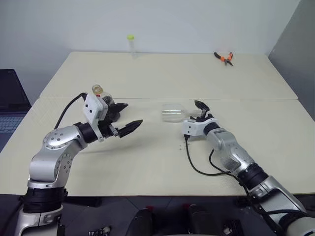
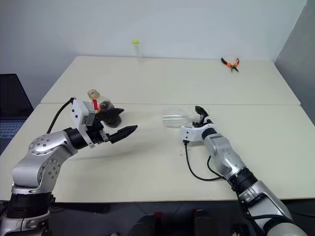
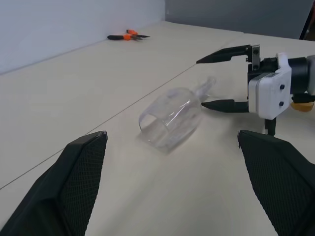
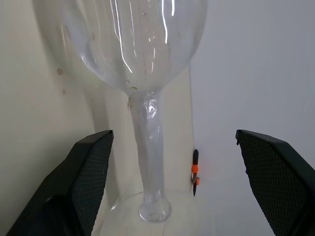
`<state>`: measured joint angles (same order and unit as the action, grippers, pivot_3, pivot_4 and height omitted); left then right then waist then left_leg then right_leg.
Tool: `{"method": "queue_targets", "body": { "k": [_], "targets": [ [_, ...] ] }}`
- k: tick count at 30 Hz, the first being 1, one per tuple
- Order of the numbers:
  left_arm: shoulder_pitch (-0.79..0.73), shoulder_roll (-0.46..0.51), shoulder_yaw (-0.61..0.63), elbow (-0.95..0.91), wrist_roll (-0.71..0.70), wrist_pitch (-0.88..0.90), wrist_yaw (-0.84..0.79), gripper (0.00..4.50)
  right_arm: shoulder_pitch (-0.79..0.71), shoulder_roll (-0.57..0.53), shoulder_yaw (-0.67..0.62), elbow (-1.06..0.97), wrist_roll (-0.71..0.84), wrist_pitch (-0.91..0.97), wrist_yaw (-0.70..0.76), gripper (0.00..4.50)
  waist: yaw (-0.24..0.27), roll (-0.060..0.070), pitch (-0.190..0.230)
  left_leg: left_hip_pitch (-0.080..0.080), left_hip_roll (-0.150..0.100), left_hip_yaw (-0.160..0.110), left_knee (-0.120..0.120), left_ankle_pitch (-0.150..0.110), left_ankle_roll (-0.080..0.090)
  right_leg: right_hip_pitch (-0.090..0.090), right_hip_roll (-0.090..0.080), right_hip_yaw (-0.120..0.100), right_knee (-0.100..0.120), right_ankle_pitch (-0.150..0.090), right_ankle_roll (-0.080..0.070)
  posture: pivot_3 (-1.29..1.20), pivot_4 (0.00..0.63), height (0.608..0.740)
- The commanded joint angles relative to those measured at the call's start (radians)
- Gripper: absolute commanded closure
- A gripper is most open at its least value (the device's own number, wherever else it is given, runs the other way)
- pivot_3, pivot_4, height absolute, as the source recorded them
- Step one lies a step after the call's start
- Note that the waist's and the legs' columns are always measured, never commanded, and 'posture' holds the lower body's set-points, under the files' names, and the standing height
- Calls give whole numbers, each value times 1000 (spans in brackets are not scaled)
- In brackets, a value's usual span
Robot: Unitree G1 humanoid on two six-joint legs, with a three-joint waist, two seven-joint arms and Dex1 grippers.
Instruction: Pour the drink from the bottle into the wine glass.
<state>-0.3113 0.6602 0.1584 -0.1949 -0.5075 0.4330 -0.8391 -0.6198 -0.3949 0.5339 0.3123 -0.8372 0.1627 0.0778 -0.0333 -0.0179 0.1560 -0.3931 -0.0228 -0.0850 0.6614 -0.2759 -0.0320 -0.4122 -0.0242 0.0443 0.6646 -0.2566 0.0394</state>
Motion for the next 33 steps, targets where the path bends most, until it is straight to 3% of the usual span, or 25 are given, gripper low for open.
{"method": "queue_targets", "body": {
  "k": [1, 5, 14, 22, 25, 28, 33],
  "targets": [
    [-19, -4, 6, -32, -14, 2, 5, 26, -37, 35, -7, 55, -9, -12, -49, 241, -1, 0, 0, 0, 0, 0, 0, 0, 0, 0, 0, 0, 0, 0, 0, 0, 150, 740],
    [-22, -8, 4, -29, -11, 3, 6, 0, -67, 64, -20, 114, -2, -15, -68, 1154, -1, 0, 0, 0, 0, 0, 0, 0, 0, 0, 0, 0, 0, 0, 0, 0, 150, 740],
    [-22, -19, 24, -25, -30, 30, 15, 0, -68, 81, -70, 112, 43, -3, -83, 4313, -2, 0, 0, 0, 0, -1, 0, 0, 0, 0, 0, 1, 0, 0, 0, 0, 150, 740],
    [13, 8, 88, -11, -44, 25, 11, 0, 12, 56, -172, -106, 129, 6, -11, 4345, -2, 0, 0, -1, 0, -2, 0, 0, 0, -2, 0, 2, 1, 0, 0, 0, 150, 740],
    [54, 33, 122, -11, -69, 29, -34, 0, 93, 81, -222, -246, 270, -22, 77, 4345, -2, 0, 0, -1, 1, -2, -1, 0, 0, -3, 0, 1, 1, 0, 0, 0, 150, 740],
    [90, 59, 156, -31, -161, 106, -87, 0, 210, 164, -291, -339, 542, -37, 214, 4345, -2, 0, 0, -1, 1, -2, -1, -1, 1, -2, 0, 1, 1, 0, 0, 0, 150, 740],
    [139, 104, 181, -45, -210, 142, -136, 0, 241, 273, -345, -316, 793, -107, 330, 4345, -3, 1, 1, 0, 1, -3, 0, -3, 4, 0, 0, 1, 1, 0, 0, 0, 150, 740]
  ]
}}
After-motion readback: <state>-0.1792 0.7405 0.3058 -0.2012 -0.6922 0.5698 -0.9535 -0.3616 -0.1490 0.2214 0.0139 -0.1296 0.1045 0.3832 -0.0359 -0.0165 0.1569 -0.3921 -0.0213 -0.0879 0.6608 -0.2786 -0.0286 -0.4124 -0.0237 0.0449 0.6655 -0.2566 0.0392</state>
